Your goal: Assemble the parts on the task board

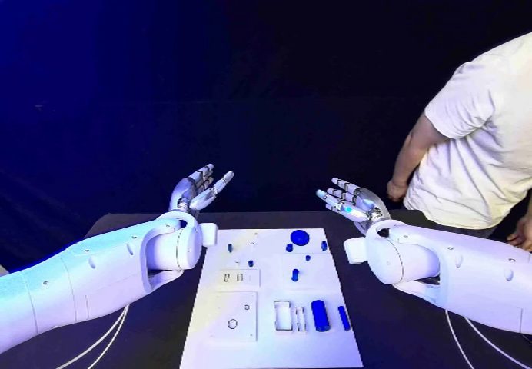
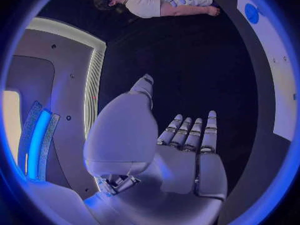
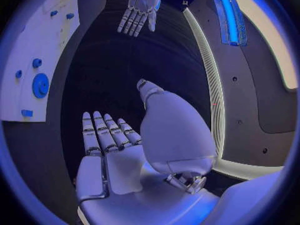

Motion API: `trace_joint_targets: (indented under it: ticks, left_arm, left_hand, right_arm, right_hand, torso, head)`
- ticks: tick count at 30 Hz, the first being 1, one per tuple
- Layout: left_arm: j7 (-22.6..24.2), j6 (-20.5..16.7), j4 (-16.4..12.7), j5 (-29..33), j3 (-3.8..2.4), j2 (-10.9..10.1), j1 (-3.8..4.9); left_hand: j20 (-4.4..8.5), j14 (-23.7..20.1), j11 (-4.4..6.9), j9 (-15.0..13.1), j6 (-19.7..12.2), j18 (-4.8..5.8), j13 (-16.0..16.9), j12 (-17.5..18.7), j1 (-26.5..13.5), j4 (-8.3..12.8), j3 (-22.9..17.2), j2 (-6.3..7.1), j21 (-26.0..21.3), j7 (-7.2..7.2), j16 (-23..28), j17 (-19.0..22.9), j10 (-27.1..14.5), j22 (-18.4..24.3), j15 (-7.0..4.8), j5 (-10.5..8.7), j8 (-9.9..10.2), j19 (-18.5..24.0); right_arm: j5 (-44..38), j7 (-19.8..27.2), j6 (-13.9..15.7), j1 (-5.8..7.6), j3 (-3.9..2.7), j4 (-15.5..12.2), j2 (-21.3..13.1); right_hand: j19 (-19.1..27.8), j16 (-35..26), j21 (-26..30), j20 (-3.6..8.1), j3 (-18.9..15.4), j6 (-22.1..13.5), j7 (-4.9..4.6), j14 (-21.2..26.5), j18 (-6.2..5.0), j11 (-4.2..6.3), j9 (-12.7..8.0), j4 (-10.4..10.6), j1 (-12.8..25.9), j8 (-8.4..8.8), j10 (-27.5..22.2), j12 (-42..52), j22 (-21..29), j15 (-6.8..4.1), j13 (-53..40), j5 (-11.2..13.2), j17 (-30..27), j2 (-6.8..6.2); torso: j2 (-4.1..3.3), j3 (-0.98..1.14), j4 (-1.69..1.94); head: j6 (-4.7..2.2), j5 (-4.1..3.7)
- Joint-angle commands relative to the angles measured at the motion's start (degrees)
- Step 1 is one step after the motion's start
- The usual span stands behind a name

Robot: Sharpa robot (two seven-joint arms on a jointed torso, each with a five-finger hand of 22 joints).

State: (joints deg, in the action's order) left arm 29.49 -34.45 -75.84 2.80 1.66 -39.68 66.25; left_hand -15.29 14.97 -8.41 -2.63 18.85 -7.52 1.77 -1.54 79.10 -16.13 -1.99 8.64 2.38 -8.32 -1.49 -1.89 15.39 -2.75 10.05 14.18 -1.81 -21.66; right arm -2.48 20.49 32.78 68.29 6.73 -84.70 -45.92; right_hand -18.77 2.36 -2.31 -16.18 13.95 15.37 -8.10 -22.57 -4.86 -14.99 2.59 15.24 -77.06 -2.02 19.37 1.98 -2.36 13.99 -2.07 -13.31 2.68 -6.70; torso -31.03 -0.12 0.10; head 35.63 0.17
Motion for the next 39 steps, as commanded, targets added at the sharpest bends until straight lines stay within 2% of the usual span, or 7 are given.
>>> trace_joint_targets:
  ticks: [1,8,10,17,28,32,39]
  left_arm:
    - [1.7,5.6,0.6,1.4,0.04,0.3,0.31]
    - [1.5,7.4,0.5,0.8,0.07,-1.3,0.34]
    - [1.4,7.9,-0.1,0.1,0.07,-2.0,0.36]
    - [0.6,10.2,-3.4,-3.7,0.06,-4.9,0.57]
    - [-1.0,14.1,-11.6,-9.4,-0.69,-10.6,0.93]
    - [-1.6,14.3,-13.9,-9.7,-0.77,-11.9,0.98]
    - [-2.4,14.6,-16.8,-10.1,-0.81,-13.1,0.97]
  left_hand:
    - [-0.67,0.8,-0.23,-0.2,1.1,-1.49,0.1,-0.3,3.1,-0.9,-0.1,0.34,0.5,-2.54,-0.4,-0.2,0.9,-0.2,0.37,0.78,-0.4,-1.1]
    - [-1.4,15.5,-3.25,-1.5,10.0,-1.39,1.1,-1.8,4.5,-0.6,-2.2,-2.68,3.5,-5.03,-3.7,-2.3,13.1,-1.7,1.81,0.38,-2.6,-9.2]
    - [-1.4,29.5,-5.01,-3.0,19.5,-1.19,2.4,-5.6,5.6,-0.3,-3.1,-3.56,7.3,-5.83,-7.6,-4.6,31.4,-3.3,1.84,0.19,-5.2,-18.0]
    - [1.39,44.5,-0.82,-5.3,32.9,-3.07,2.6,-6.7,9.1,-0.4,-5.9,-2.77,16.0,-3.7,-14.1,-11.0,44.9,-6.8,-3.23,0.18,-9.8,-30.2]
    - [6.41,50.7,1.55,-8.8,36.6,-2.65,2.4,-2.4,10.9,0.7,-17.3,3.48,40.0,-2.32,-33.8,-31.4,53.4,-23.0,-7.12,-0.06,-10.6,-29.7]
    - [6.9,50.1,1.82,-10.0,36.4,-2.79,2.9,-2.6,9.4,0.6,-19.3,4.25,49.2,-2.33,-43.9,-38.2,54.0,-29.2,-7.64,-0.02,-10.7,-29.5]
    - [6.93,49.8,2.06,-11.0,36.2,-2.93,3.7,-3.3,8.0,0.6,-19.8,4.96,53.7,-2.17,-48.6,-40.6,54.7,-32.2,-7.64,-0.13,-11.2,-28.8]
  right_arm:
    - [-3.7,-5.2,-9.3,0.82,0.61,0.6,-0.1]
    - [-24.0,-3.3,-5.8,2.01,1.09,3.6,0.1]
    - [-29.6,-3.6,-5.0,2.32,1.07,4.3,0.4]
    - [-44.8,-6.4,-5.6,3.71,0.96,6.4,1.3]
    - [-68.3,-16.5,-13.5,6.23,0.74,6.9,2.1]
    - [-74.5,-19.2,-15.9,6.74,0.72,6.7,2.6]
    - [-81.5,-21.8,-18.7,7.02,0.71,6.0,3.0]
  right_hand:
    - [-5.6,1.9,-1.6,-0.49,2.9,7.2,-8.89,-9.6,-1.78,-0.23,1.3,-2.8,-5.5,-1.87,8.8,1.0,-0.7,-0.08,-0.6,0.3,1.2,-0.5]
    - [-23.8,5.0,-5.8,-0.39,7.0,24.2,-7.13,-27.7,-4.84,2.25,4.0,-8.5,-7.7,-6.2,31.1,2.5,-2.0,-2.99,-1.6,1.0,3.1,-1.74]
    - [-25.4,5.1,-6.2,-0.32,7.8,27.0,-6.69,-29.0,-5.27,2.68,4.4,-9.3,-7.6,-6.79,32.6,2.3,-2.0,-3.46,-1.6,1.0,3.1,-2.13]
    - [-35.5,7.8,-9.9,2.65,12.7,36.7,-4.45,-38.5,-5.67,5.28,5.4,-11.1,-6.2,-9.02,40.9,1.9,-2.7,-6.66,-1.6,1.5,4.3,-4.76]
    - [-48.8,17.1,-22.1,9.24,12.6,43.9,-1.14,-56.4,-5.6,9.59,7.6,-12.5,-3.9,-11.15,52.3,2.0,-9.1,-12.95,-2.3,3.2,13.1,-6.57]
    - [-52.4,32.6,-32.7,11.82,14.5,45.0,-0.21,-62.4,-5.31,10.87,9.3,-11.8,-2.5,-10.51,54.2,1.6,-16.5,-14.62,-2.8,2.5,26.4,-8.13]
    - [-60.3,65.9,-63.4,11.65,17.3,43.9,-0.24,-64.0,-0.81,10.58,11.8,-11.1,-1.0,-9.77,53.1,1.5,-53.4,-14.36,-3.1,2.5,58.3,-9.76]
  torso:
    - [0.0,0.0,0.0]
    - [-0.44,-0.04,0.14]
    - [-0.78,-0.07,0.24]
    - [-2.21,-0.15,0.81]
    - [-5.19,-0.22,2.05]
    - [-6.07,-0.19,2.4]
    - [-7.82,-0.42,3.04]
  head:
    - [0.01,0.0]
    - [0.92,0.31]
    - [0.88,0.24]
    - [0.61,-0.18]
    - [0.02,-1.48]
    - [-0.14,-1.96]
    - [-0.48,-2.87]
